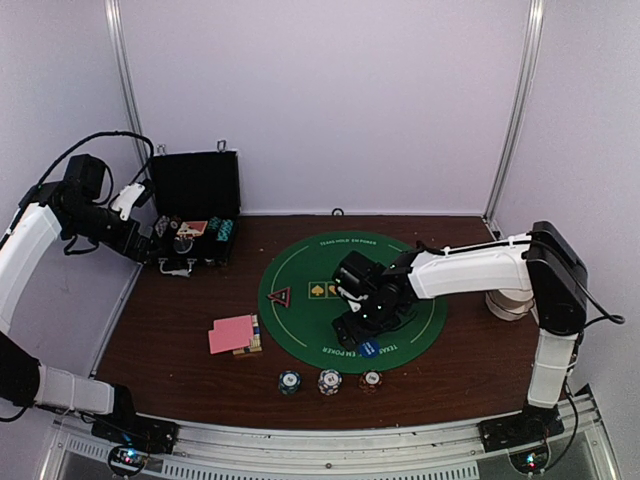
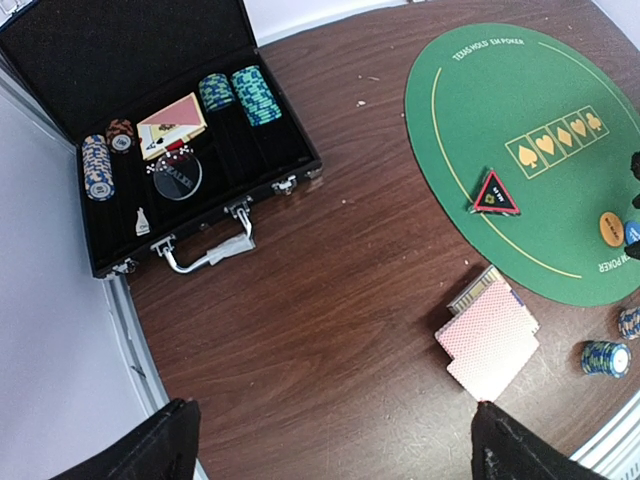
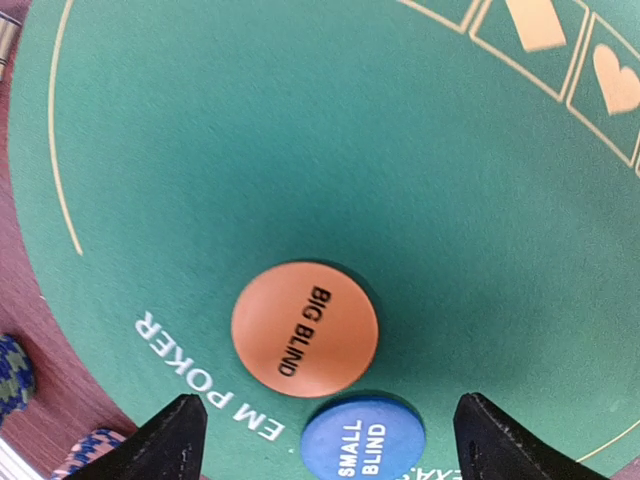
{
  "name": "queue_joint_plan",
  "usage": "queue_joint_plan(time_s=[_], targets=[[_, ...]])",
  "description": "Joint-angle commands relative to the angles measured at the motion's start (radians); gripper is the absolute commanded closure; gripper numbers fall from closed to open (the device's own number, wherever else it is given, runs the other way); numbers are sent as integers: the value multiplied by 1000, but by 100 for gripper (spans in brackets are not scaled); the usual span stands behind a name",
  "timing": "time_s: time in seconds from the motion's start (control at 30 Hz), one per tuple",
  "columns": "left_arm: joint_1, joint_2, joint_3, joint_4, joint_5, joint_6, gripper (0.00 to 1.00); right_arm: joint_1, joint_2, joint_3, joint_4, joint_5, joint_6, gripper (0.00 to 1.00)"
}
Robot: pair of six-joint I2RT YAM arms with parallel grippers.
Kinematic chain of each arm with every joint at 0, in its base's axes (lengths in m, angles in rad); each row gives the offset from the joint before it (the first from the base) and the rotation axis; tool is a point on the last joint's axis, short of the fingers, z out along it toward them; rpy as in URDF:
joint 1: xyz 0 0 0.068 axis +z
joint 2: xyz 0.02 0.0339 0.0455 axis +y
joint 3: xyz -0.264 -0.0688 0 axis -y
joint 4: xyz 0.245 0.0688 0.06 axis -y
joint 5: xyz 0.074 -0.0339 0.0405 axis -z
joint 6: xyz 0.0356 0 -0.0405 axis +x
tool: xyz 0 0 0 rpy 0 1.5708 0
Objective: Distribute texas hold em gaming equipment
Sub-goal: Move the big blind button to the poker table mat.
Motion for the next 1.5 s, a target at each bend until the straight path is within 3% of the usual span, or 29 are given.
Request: queue_joint_plan(time_s=[0.0, 0.33, 0.57, 0.83, 0.97, 1.47], targets=[[6, -13, 28, 0, 15, 20, 3, 10, 35, 60, 10, -7, -15, 12], [6, -22, 23, 1, 9, 31, 2, 13, 88, 94, 2, -12, -12, 26], [6, -21, 20, -15, 21, 46, 3, 14, 85, 55, 8, -31, -6, 27], [6, -29, 20, -38, 35, 57, 2, 16, 93, 39, -5, 23, -4, 38], [6, -33, 20, -47, 35, 65, 2, 14, 110, 79, -12, 66, -9, 48], [6, -42, 20, -62, 31, 87, 2, -109, 244, 262, 6, 109, -35, 59]])
